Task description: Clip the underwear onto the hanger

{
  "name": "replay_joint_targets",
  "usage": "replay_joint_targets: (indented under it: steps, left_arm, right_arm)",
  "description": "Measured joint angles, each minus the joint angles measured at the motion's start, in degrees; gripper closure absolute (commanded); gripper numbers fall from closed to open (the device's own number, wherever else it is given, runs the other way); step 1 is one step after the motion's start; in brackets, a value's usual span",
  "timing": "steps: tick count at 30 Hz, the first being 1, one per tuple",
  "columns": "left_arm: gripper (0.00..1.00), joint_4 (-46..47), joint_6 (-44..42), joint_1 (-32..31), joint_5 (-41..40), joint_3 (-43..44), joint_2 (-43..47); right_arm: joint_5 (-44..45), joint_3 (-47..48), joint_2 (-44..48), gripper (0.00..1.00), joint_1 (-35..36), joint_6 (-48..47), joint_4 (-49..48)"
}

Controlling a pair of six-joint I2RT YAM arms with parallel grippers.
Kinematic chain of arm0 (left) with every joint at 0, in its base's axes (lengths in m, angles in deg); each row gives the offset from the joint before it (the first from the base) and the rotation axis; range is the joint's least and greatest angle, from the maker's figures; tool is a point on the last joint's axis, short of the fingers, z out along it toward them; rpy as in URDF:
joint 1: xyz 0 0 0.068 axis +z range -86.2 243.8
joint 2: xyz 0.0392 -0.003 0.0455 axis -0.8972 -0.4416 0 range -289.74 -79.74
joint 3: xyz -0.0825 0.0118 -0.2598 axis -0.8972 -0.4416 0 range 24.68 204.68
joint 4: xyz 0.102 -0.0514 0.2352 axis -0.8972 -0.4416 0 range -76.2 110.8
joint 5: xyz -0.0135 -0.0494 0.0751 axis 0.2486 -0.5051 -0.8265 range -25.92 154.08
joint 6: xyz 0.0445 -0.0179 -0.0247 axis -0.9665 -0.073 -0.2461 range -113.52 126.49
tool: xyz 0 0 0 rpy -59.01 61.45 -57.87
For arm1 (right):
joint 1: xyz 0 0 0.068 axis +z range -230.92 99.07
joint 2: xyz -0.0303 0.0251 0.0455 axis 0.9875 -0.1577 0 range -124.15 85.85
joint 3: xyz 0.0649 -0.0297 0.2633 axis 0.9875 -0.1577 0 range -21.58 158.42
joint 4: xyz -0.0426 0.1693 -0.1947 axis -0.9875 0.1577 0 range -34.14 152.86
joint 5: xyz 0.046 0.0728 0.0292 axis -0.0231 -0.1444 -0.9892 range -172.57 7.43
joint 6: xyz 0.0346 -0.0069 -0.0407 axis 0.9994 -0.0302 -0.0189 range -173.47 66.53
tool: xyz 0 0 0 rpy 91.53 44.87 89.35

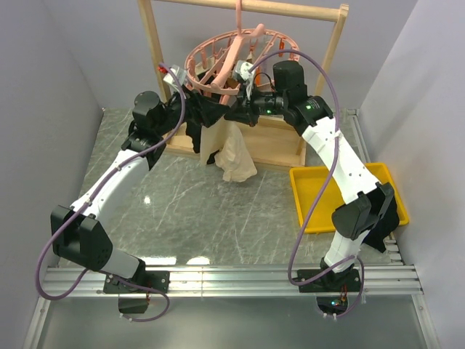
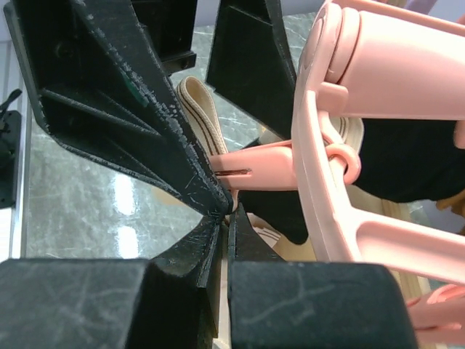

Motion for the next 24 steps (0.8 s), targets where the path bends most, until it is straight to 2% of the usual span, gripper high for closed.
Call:
replay_joint_targets:
  steps: [9,12,15,18,22,24]
  left_arm:
    - [0.18,-1.9,0.35,1.11,-1.51,0.0,0.39]
    - [0.19,-2.51,0.59,2.23,-1.46,0.0,0.5]
    - [0.19,-2.56,1.6,3.78,-1.49,-0.07,0.55]
    - [0.19,-2.54,2.4,5.29,-1.53,-0.07,0.55]
    - [0.19,-2.23,3.41,6.45,-1.79,-0.07,0.39]
    - [0.18,-1.57,3.93,6.54,-2.05,0.11,-0.13]
  right_arm:
    - [0.17,-2.16,0.0,1.0,0.11,2.19,-3.26]
    - [1.11,-4.35,0.02,0.87,0.31,3.15,-6.12]
    - [2.27,-6.14,0.02,0.62,0.74,4.15,-8.11]
    - [3.13,-7.08,0.02,0.48,1.18,4.72,-9.6]
    - [3.91,-9.49,0.9,0.38,1.51,5.55,-11.69]
    - [4.66,-10.71,1.66,0.37,1.6,5.97,-12.37]
